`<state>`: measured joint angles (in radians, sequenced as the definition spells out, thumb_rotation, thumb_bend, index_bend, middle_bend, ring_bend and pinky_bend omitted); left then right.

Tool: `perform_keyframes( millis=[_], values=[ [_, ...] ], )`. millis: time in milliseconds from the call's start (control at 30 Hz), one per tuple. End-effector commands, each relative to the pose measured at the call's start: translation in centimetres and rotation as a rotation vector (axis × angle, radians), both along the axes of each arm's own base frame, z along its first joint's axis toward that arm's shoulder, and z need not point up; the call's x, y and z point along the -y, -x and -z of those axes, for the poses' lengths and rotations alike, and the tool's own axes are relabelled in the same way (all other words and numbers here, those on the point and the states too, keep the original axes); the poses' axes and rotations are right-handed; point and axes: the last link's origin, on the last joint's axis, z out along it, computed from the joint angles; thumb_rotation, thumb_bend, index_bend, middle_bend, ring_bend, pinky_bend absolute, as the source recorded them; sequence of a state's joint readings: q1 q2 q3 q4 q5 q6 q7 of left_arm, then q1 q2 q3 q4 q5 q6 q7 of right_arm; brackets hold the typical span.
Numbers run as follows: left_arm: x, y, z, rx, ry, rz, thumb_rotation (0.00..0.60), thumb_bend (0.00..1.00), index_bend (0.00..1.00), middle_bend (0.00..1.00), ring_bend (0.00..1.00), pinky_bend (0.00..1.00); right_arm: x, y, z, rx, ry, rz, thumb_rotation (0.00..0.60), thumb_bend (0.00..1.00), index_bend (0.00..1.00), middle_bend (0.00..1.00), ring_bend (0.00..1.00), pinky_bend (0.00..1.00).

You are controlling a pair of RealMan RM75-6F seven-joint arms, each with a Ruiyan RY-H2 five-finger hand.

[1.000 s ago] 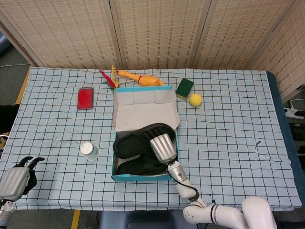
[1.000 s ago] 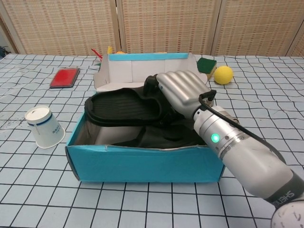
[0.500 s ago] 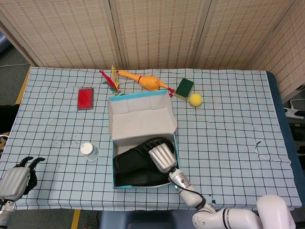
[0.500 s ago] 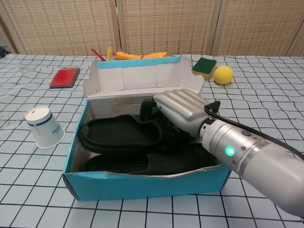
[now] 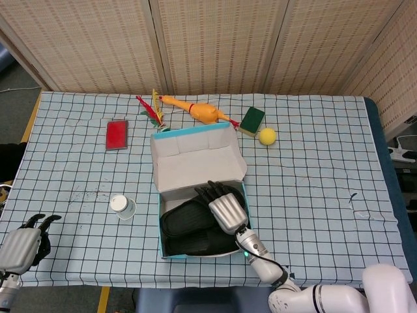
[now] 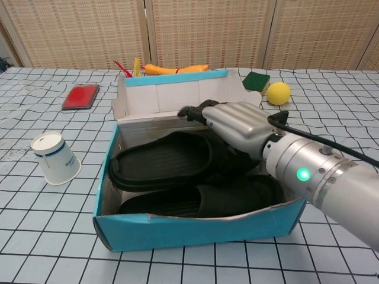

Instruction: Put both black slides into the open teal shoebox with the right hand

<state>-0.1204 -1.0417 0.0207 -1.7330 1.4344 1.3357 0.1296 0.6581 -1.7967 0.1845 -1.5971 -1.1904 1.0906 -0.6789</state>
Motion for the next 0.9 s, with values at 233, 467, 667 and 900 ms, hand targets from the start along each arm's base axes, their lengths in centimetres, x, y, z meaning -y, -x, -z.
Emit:
perform_keyframes(
  millis=[233, 467, 667, 900],
  values=[
    [0.0, 0.0, 0.0, 0.0, -0.002, -0.002, 0.6, 0.37, 0.23, 0.07, 0.16, 0.42, -0.3, -0.3, -3.0, 0.039, -0.049, 0.021, 0.6, 0.05, 0.0, 0.01, 0.0, 0.02],
    [0.0, 0.0, 0.0, 0.002, -0.001, -0.004, 0.6, 0.37, 0.23, 0.07, 0.16, 0.42, -1.0, -0.6, -5.4, 0.148, -0.039, 0.007, 0.6, 0.05, 0.01, 0.0, 0.0, 0.02],
    [0.1, 0.0, -0.4, 0.009, -0.014, 0.005, 0.6, 0.37, 0.23, 0.07, 0.16, 0.42, -2.4, 4.3, -10.8, 0.119, 0.228, -0.029, 0.6, 0.05, 0.24, 0.23, 0.11, 0.39],
    [0.2, 0.0, -0.5, -0.001, -0.034, 0.007, 0.6, 0.37, 0.22, 0.07, 0.16, 0.42, -5.1, 16.1, -14.8, -0.157, 0.451, 0.137, 0.6, 0.08, 0.42, 0.36, 0.2, 0.32]
  ],
)
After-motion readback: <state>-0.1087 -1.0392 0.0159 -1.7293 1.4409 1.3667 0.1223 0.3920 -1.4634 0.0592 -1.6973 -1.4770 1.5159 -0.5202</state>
